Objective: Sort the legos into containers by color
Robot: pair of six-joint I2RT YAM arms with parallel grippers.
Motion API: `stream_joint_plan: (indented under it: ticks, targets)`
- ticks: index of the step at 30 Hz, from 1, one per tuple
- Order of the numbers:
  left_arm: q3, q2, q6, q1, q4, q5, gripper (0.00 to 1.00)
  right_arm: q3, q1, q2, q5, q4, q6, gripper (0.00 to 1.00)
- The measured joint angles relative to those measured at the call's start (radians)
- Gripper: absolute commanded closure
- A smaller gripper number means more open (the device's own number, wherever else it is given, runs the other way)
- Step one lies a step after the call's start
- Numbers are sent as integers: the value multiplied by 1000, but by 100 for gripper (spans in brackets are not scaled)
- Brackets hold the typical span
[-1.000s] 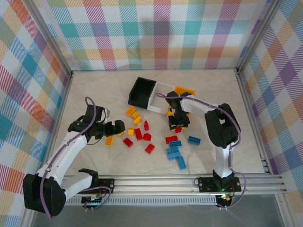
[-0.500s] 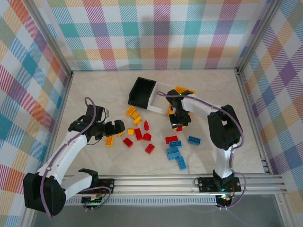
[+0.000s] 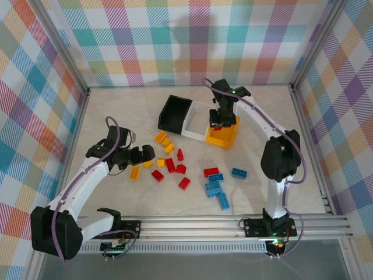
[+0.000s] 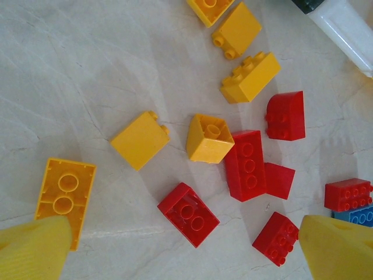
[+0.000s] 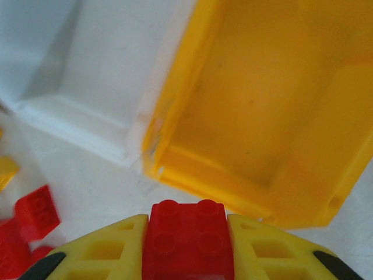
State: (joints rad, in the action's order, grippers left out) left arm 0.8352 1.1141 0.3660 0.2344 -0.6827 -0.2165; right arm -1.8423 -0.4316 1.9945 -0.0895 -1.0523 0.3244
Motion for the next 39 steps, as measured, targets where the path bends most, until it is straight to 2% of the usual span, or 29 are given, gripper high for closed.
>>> stream_joint_plan:
  ticks: [6,9,20,22,23,25,32,35,39]
  targets:
    - [0,-14,-15,0,-29,0,0,-36,48,135,-15,-6,-1,66]
    - [0,-17,-18,0,-35,0,0,-40,55,177,-19,-7,-2,60]
    - [0,21,-18,6,-48,-35,0,-49,55,189,-15,-11,-5,45]
    - [0,30,-18,16,-47,-38,0,-45,55,172,-15,-20,-2,36]
    - [1,34,-18,24,-47,-39,0,-31,55,151,-17,-22,3,29]
    - [2,41,-18,39,-44,-44,0,38,55,68,-27,-28,16,20]
    - [3,98,-18,117,-14,-53,0,439,55,-356,-24,-75,113,4]
    - [12,127,-16,154,4,-52,0,602,55,-426,2,-70,163,1]
    - [34,151,-14,195,24,-52,0,732,55,-419,35,-32,201,1]
